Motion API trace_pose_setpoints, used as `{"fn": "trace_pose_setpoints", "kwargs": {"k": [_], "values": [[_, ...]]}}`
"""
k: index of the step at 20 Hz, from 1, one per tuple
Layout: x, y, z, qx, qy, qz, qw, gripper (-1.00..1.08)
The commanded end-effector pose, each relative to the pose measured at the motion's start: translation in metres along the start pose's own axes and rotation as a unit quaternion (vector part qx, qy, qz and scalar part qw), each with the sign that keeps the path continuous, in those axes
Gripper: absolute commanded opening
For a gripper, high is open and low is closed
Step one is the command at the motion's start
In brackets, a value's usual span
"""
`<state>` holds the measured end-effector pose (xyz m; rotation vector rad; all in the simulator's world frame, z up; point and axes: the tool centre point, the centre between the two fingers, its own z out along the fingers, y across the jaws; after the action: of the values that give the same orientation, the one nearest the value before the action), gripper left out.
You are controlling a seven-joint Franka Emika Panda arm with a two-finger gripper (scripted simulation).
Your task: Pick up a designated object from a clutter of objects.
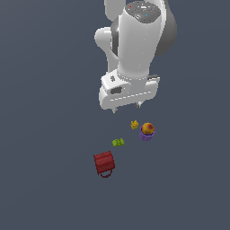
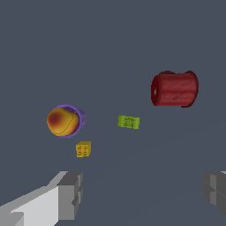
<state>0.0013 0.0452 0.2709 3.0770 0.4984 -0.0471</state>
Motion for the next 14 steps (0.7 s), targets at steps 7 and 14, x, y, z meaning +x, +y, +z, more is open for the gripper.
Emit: {"fn": "trace_pose_setpoints", "kwargs": {"k": [7,14], "values": [[0.011,-0.026,0.029,-0.003,0.002,-0.137,0.9905,1.0],[0.018,-0.049,0.053,-0.005,0.005,-0.251,0.9681,1.0]]}}
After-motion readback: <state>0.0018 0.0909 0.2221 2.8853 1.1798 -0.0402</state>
